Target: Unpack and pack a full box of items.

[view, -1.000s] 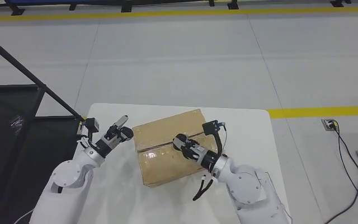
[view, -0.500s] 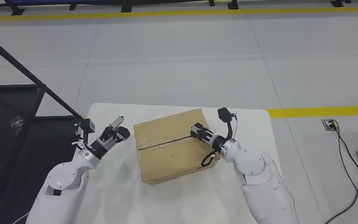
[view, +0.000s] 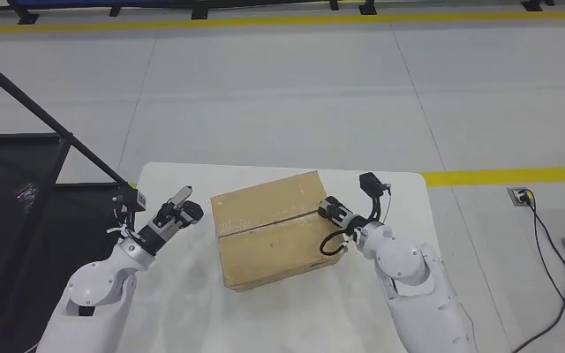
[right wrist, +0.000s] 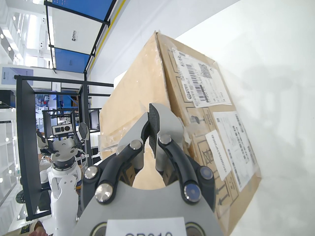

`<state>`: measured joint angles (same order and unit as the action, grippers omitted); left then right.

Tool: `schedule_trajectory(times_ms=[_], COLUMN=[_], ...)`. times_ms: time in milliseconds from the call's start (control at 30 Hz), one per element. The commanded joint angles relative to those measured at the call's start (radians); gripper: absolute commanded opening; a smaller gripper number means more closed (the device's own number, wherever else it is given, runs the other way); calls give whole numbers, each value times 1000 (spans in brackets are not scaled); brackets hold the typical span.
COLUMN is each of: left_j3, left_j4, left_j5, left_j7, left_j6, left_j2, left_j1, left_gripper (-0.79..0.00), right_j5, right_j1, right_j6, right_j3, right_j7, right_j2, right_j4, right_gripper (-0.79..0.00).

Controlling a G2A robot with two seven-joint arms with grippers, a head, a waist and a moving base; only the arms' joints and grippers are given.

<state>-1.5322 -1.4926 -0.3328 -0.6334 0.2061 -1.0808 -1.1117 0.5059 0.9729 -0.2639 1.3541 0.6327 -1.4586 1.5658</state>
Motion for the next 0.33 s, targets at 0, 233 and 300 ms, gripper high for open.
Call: schedule_trajectory(times_ms=[0,233,300], left_j3=[-6,-57,-74], left_j4=[-8,-62,-76], left_j5=[-6,-49,-50], left_j7=[0,18,35], left_j6=[7,46,47], left_j2=[1,4,5], left_j1=[-5,-49,-63], left_gripper=[0,0,0], right_j5=[-1,-55,-61], right_j1=[13,110,131], right_j6=[-11,25,44], right_j3=[12,102,115], right_j7=[-6,-140,-175], right_j2=[3,13,14], right_j4=[16,98,109], right_gripper=[-785,-465,0])
